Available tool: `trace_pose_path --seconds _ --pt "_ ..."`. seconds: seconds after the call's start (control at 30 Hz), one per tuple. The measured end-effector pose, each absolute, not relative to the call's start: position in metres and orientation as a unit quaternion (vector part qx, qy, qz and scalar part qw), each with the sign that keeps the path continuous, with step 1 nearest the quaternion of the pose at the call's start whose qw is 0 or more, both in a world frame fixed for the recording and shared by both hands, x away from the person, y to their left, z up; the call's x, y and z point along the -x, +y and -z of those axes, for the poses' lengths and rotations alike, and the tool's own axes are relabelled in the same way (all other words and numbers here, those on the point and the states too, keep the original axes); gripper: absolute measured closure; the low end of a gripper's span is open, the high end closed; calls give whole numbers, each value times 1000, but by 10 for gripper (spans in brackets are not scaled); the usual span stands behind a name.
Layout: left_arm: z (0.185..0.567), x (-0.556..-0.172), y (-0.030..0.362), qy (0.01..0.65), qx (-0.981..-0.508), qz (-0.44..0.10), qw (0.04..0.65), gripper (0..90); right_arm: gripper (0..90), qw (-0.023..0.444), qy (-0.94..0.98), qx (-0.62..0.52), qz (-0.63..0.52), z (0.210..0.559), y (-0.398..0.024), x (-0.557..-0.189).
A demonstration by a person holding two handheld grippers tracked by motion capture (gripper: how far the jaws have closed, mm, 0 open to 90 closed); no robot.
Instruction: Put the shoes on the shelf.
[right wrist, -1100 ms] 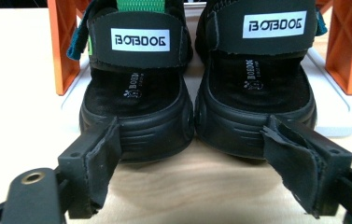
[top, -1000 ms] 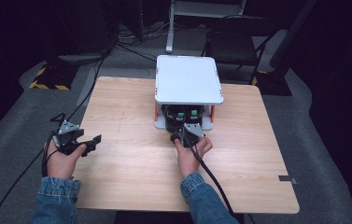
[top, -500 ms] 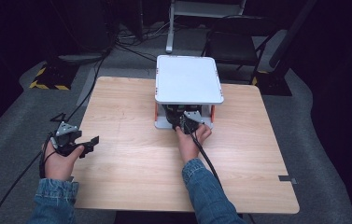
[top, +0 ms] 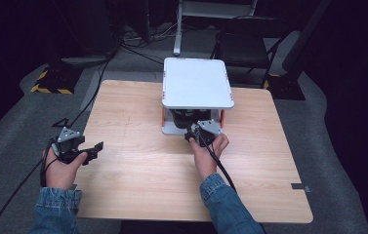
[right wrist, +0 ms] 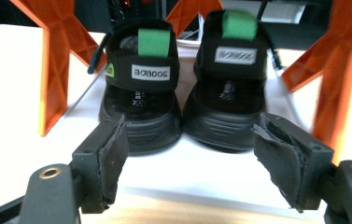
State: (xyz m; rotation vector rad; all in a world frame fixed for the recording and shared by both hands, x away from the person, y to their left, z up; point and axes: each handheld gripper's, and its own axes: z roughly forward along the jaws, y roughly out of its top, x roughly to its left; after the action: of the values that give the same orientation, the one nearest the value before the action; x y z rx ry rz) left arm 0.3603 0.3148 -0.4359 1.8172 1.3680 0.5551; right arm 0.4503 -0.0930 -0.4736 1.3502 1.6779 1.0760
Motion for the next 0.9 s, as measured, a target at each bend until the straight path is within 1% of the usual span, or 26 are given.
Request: trace_pose_path --seconds 0.13,0.47,0.57,0.73,0.9 --pt "437 -358 315 539 -716 -218 387 238 267 356 653 -512 -430 457 -107 -433" --pt "438 -348 321 546 -713 -222 380 238 268 344 659 -491 -454 421 -149 -406" --pt "438 -344 324 550 -710 -222 380 238 287 337 670 -484 -451 413 -165 -399" --pt "438 -340 327 552 -709 -223 379 238 343 313 675 -480 -464 403 -199 -391" --pt "439 -339 327 550 -712 -220 378 238 345 288 682 -488 -462 402 -237 -386"
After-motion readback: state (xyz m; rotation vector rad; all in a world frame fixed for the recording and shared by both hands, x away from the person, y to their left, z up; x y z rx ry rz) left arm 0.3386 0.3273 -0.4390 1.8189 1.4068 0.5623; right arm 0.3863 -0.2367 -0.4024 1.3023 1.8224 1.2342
